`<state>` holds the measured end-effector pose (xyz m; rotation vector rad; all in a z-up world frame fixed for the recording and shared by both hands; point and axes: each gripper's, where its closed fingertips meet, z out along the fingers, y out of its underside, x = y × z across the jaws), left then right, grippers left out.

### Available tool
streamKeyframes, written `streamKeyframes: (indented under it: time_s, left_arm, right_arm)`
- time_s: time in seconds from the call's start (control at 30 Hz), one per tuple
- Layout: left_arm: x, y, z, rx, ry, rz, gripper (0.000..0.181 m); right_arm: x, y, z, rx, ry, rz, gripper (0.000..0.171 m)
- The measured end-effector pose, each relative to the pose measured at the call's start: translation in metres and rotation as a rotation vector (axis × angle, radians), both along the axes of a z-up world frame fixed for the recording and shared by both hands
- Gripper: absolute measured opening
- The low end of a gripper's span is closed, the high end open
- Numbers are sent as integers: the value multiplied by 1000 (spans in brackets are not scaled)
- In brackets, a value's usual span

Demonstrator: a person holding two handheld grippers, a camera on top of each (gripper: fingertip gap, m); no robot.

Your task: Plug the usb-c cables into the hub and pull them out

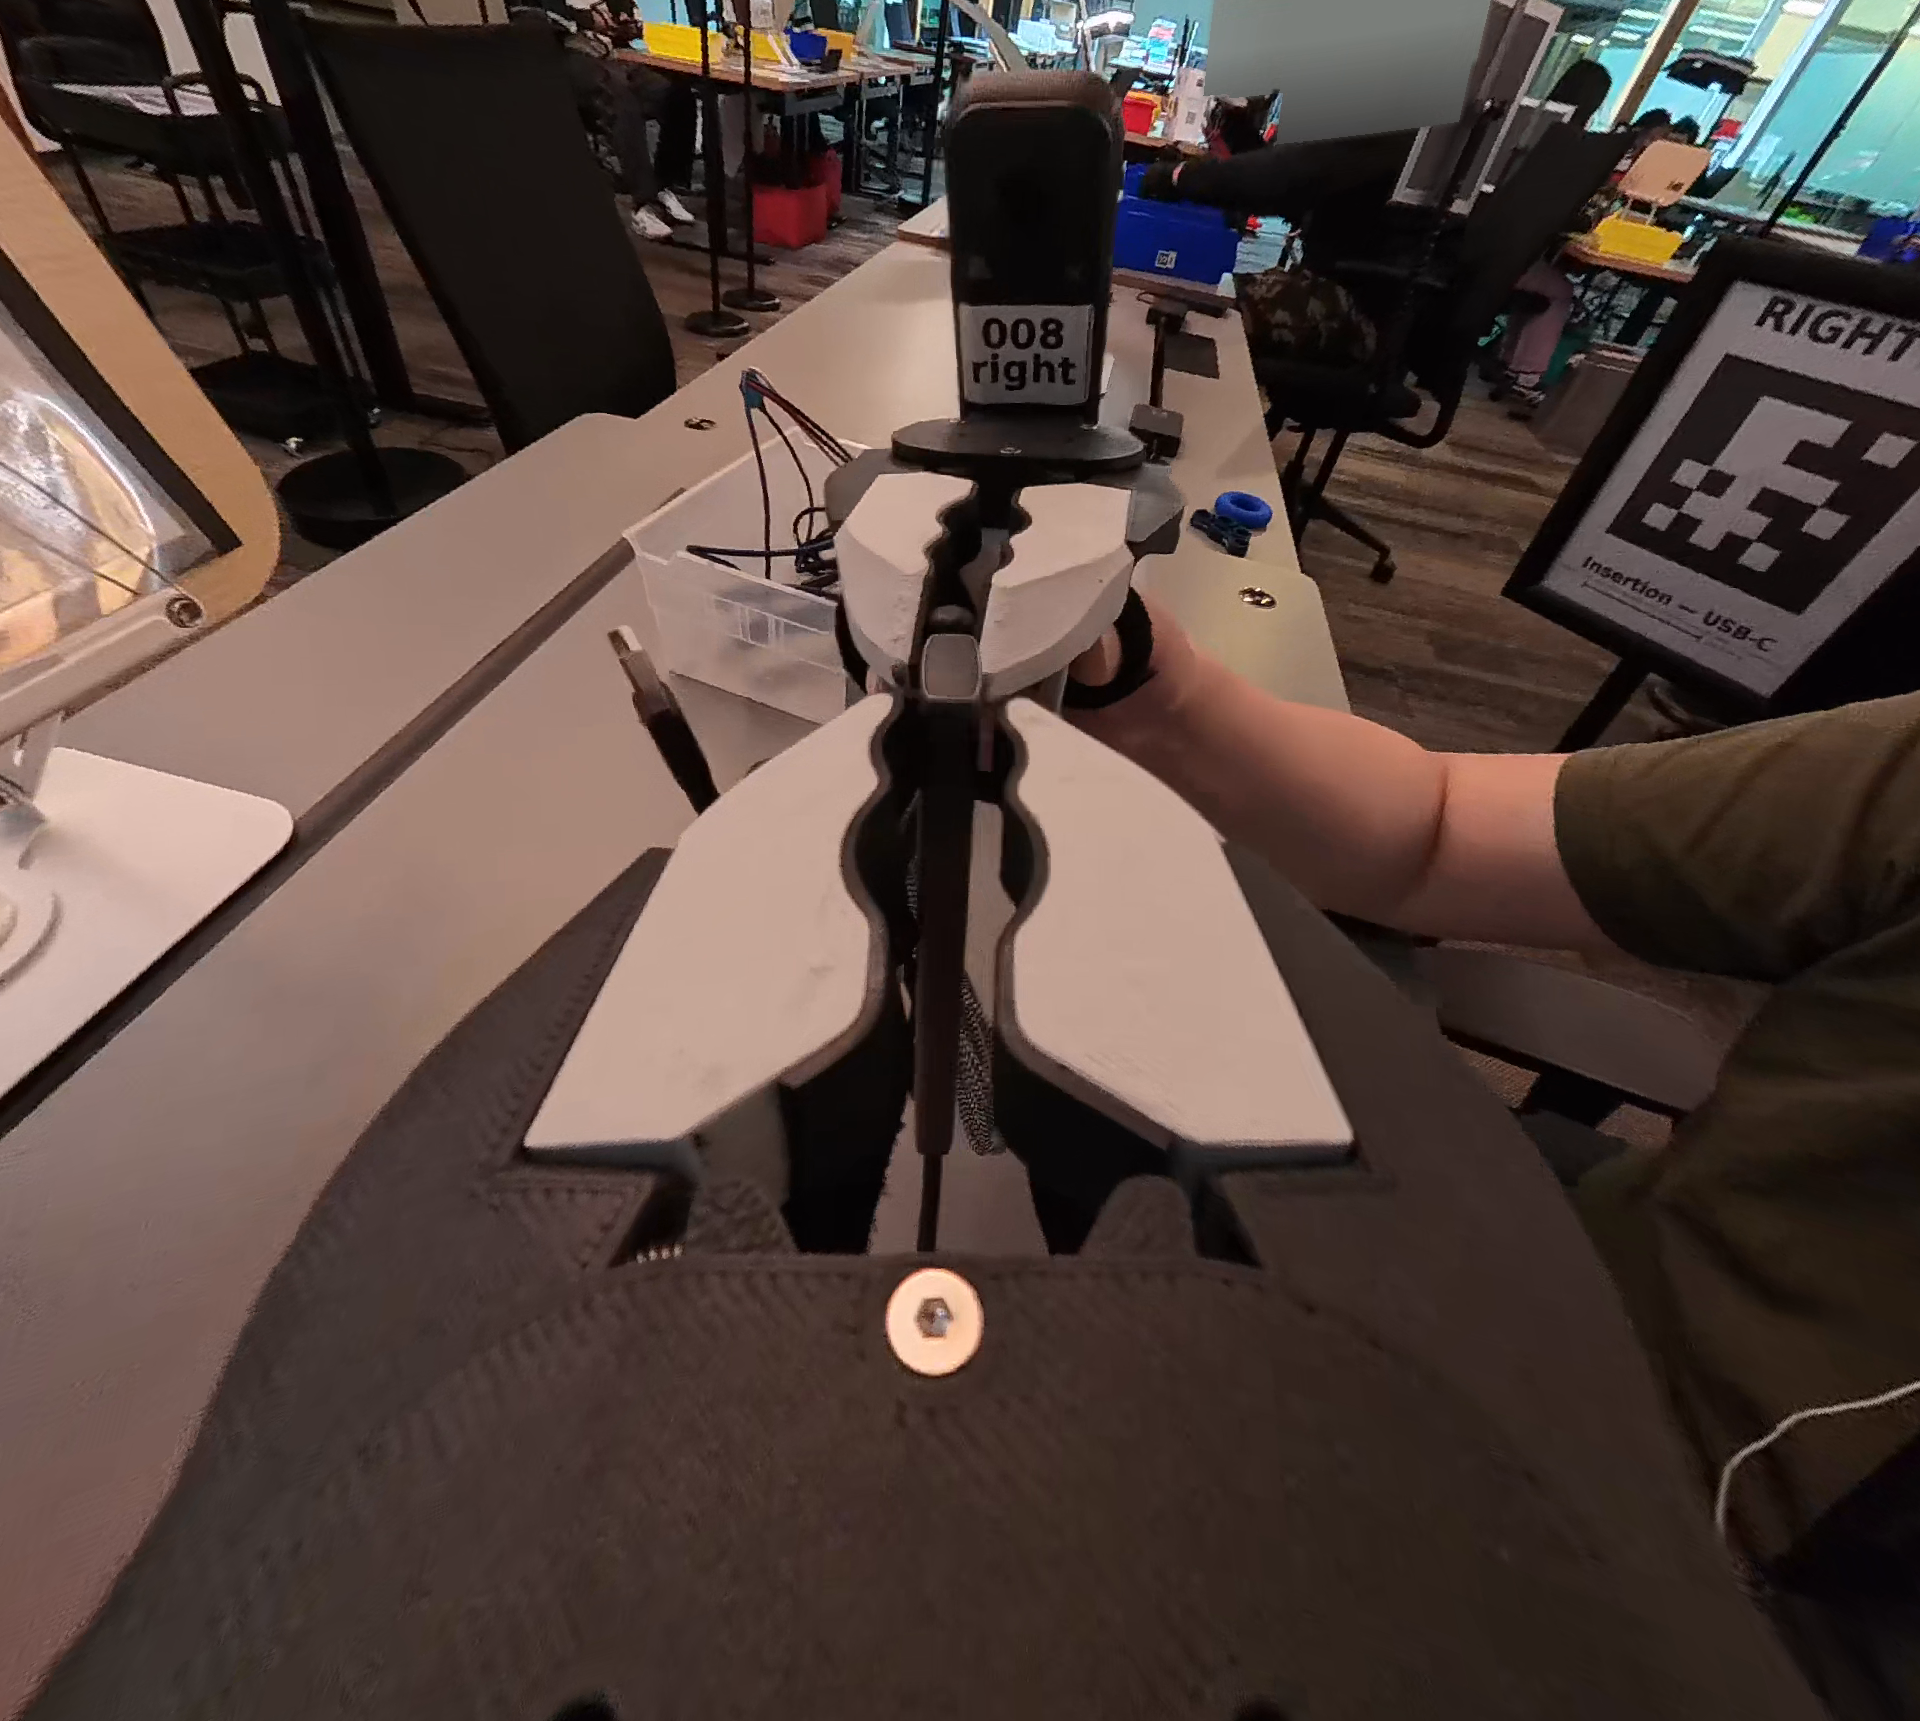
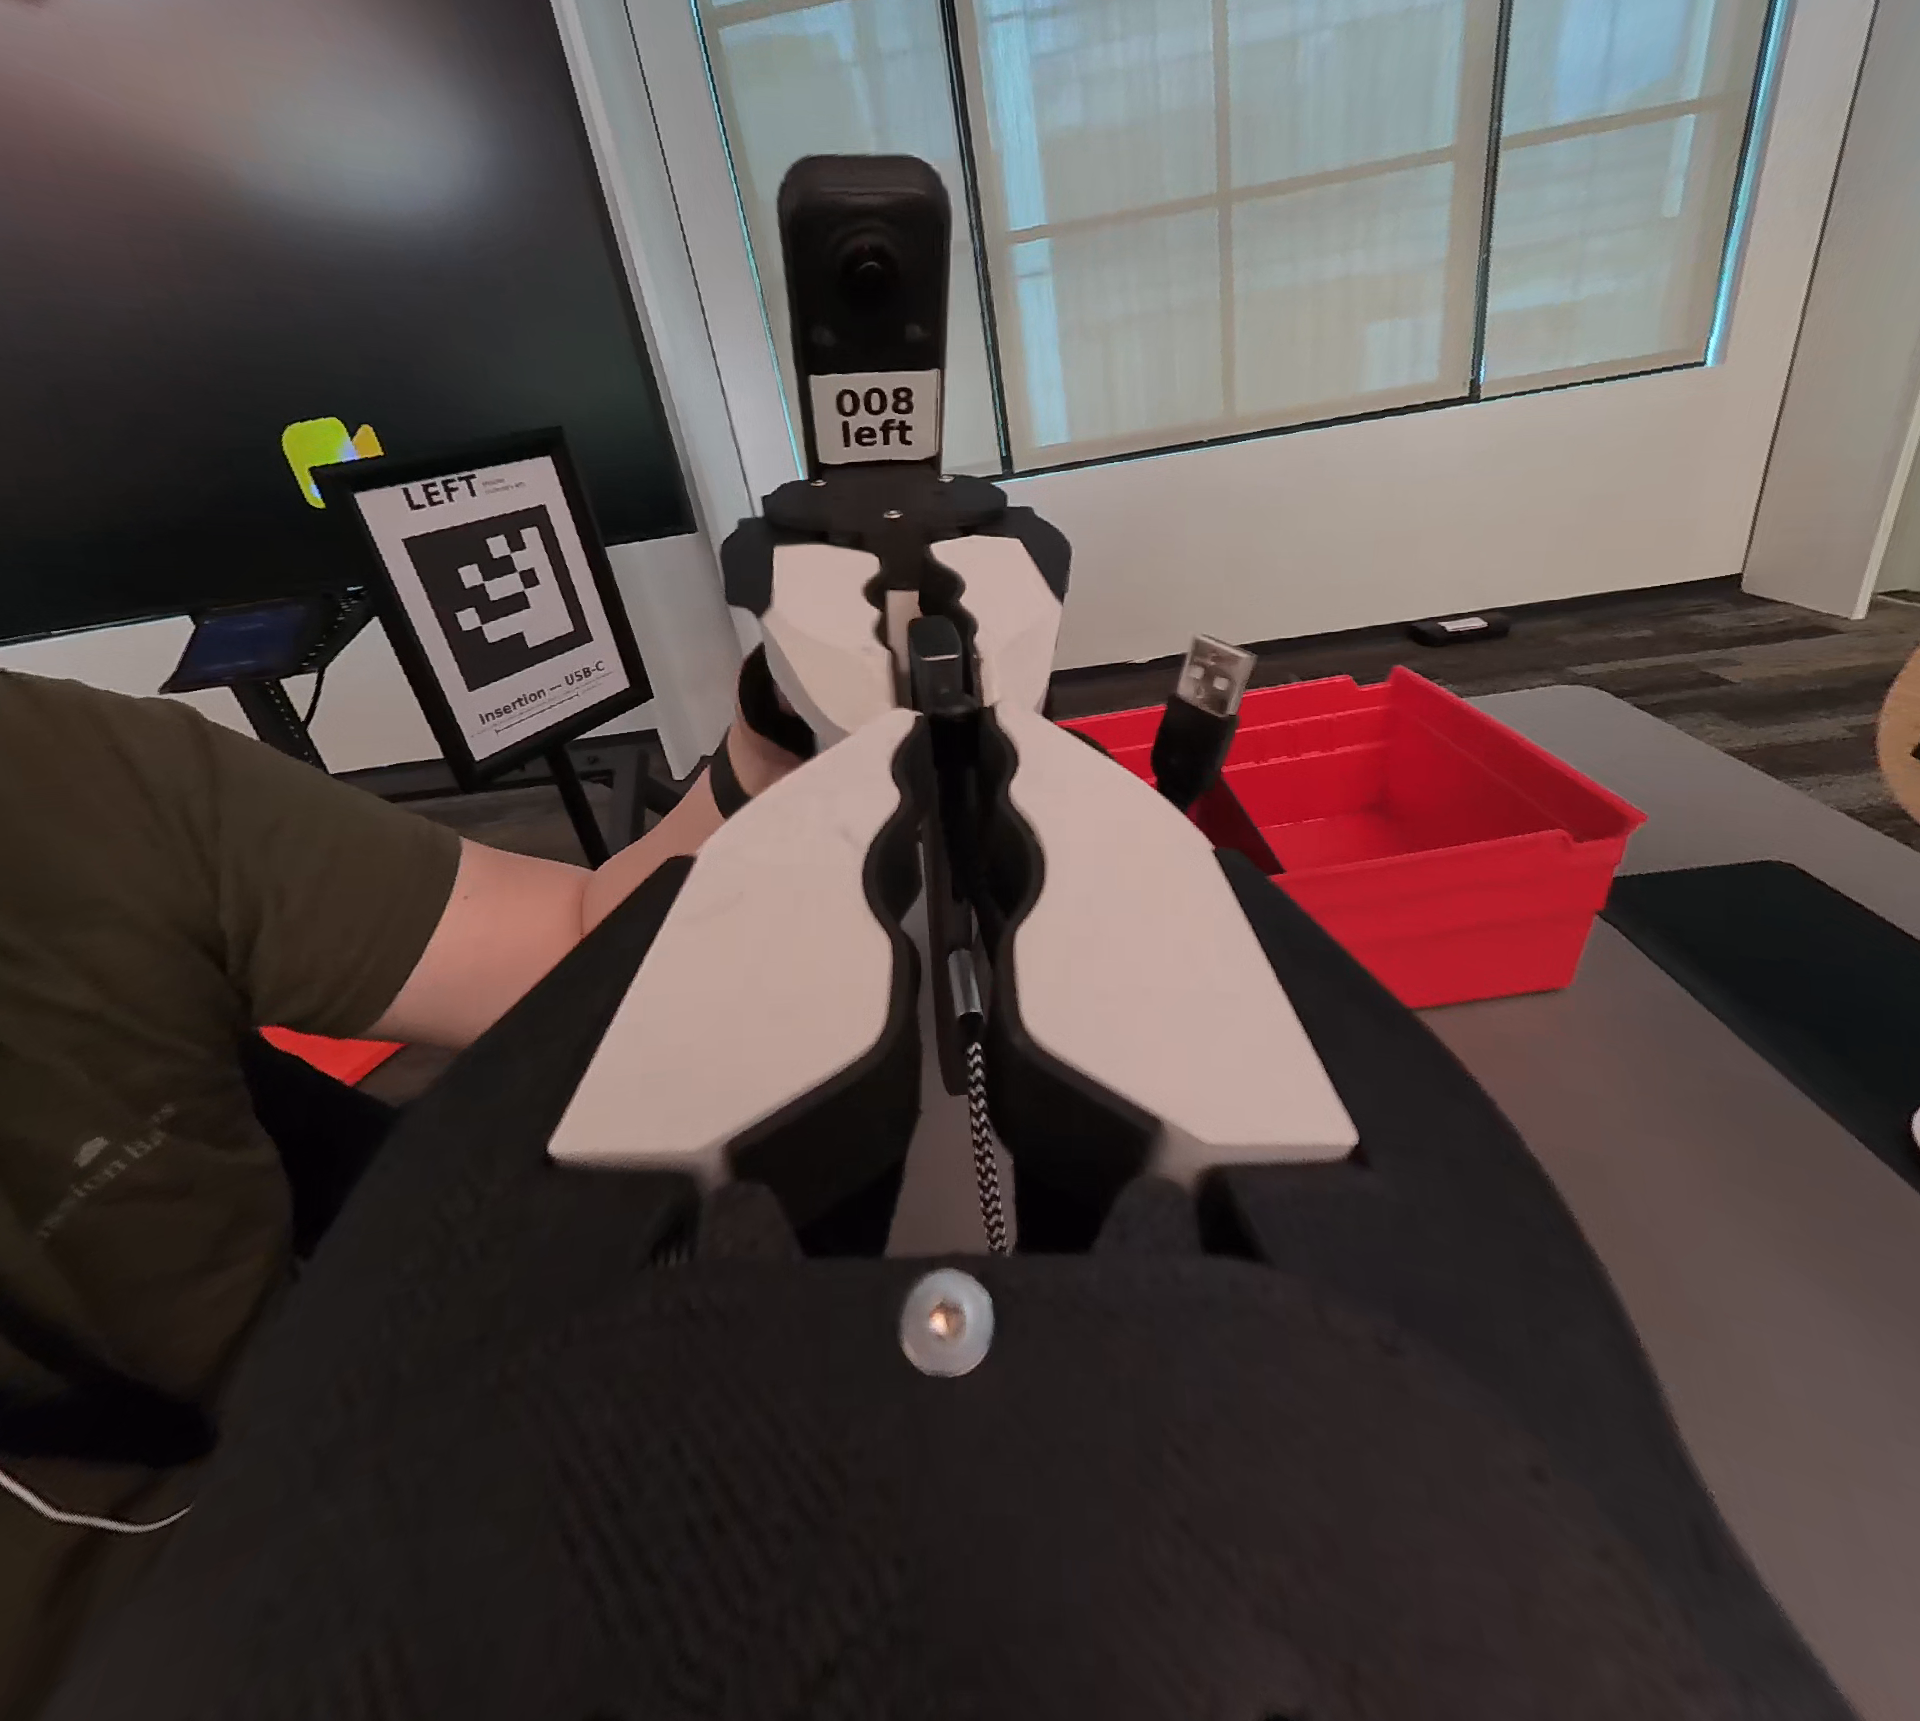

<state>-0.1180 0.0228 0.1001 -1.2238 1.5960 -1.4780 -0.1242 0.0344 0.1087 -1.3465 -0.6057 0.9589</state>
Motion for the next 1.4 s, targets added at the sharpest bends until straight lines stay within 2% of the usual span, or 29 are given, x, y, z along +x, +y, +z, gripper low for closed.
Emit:
streamKeyframes:
  time_s: [0.4, 0.73, 0.97, 1.17, 1.2, 1.23, 1.27, 1.4]
  left_arm:
    - [-4, 0, 7, -42, -33, -40, 9]
    - [-7, 1, -5, 1, 36, -55, 9]
    - [-4, 6, -11, 0, 60, -33, 9]
    - [-2, 4, -4, -9, 43, -29, 9]
    - [-1, 4, -3, -18, 38, -24, 9]
    - [0, 5, -1, -31, 31, -7, 9]
    - [1, 9, 1, -47, 18, 12, 9]
    - [-4, 20, 10, -113, -24, 33, 9]
  right_arm:
    - [-1, -3, 5, 15, 28, 11, 9]
    - [-7, -1, -7, -9, -80, -24, 9]
    - [-5, 4, -12, -35, -63, -38, 9]
    - [-2, 2, -5, -39, -36, 9, 9]
    - [1, 4, -6, -40, -29, 4, 15]
    - [5, 7, -6, -44, -10, -12, 34]
    - [7, 7, -7, -43, 9, 9, 42]
    - [9, 3, -14, -34, 41, 100, 48]
